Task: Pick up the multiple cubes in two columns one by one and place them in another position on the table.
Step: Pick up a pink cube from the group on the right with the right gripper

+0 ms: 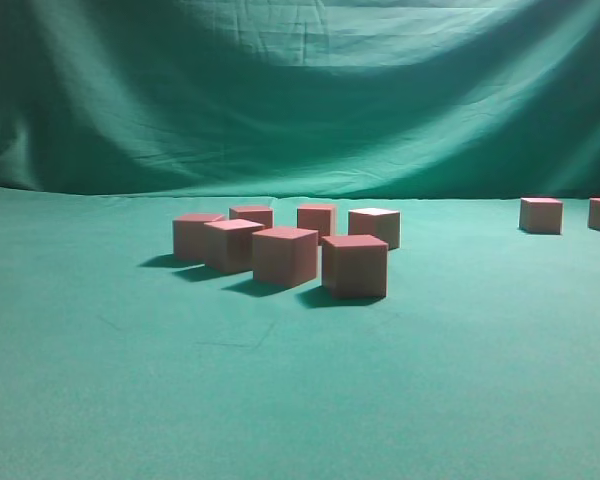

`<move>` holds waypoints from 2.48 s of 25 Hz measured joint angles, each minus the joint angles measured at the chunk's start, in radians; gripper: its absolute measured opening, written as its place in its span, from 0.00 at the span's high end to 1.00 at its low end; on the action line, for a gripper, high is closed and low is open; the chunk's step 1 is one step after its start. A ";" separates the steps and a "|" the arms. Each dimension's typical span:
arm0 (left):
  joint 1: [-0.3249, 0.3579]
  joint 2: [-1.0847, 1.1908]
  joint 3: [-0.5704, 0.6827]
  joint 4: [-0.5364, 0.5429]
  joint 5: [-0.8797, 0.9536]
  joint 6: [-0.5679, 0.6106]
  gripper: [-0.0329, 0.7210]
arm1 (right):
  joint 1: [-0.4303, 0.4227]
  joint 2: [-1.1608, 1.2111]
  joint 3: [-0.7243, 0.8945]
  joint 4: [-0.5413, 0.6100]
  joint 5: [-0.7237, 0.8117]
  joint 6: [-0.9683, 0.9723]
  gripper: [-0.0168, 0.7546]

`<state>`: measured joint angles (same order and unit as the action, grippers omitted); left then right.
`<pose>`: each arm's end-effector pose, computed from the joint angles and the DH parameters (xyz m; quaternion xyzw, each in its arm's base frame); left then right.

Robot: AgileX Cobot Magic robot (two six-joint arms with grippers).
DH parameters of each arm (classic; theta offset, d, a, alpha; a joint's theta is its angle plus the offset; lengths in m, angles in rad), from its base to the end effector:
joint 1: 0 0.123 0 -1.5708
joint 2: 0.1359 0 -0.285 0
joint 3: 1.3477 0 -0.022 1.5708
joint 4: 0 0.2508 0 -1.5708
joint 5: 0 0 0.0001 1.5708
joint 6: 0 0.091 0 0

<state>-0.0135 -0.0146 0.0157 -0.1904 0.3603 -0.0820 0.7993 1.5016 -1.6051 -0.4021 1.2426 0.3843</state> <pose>0.0525 -0.0068 0.1768 -0.0778 0.7913 -0.1090 0.5966 0.2367 0.1950 0.4042 -0.2085 0.9239 -0.0251 0.3198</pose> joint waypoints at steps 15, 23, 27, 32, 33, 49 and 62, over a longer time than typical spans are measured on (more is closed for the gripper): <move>0.000 0.000 0.000 0.000 0.000 0.000 0.96 | -0.589 -0.008 0.154 0.027 -0.005 -0.029 0.46; 0.000 0.000 0.000 0.000 0.000 0.000 0.96 | -0.633 0.151 0.160 -0.015 -0.072 -0.033 0.46; 0.000 0.000 0.000 0.000 0.000 0.000 0.96 | -0.633 0.230 0.160 -0.015 -0.122 -0.034 0.46; 0.000 0.000 0.000 0.000 0.000 0.000 0.96 | -0.635 0.337 0.160 -0.015 -0.126 -0.039 0.46; 0.000 0.000 0.000 0.000 0.000 0.000 0.96 | -0.637 0.353 0.160 -0.011 -0.126 -0.047 0.46; 0.000 0.000 0.000 0.000 0.000 0.000 0.96 | -0.838 0.392 0.160 0.372 -0.353 -0.451 0.46; 0.000 0.000 0.000 0.000 0.000 0.000 0.96 | -0.838 0.523 0.160 0.392 -0.417 -0.411 0.38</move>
<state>-0.0135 -0.0146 0.0157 -0.1904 0.3603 -0.0820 -0.0390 2.0246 -1.4451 -0.0103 0.8252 -0.0267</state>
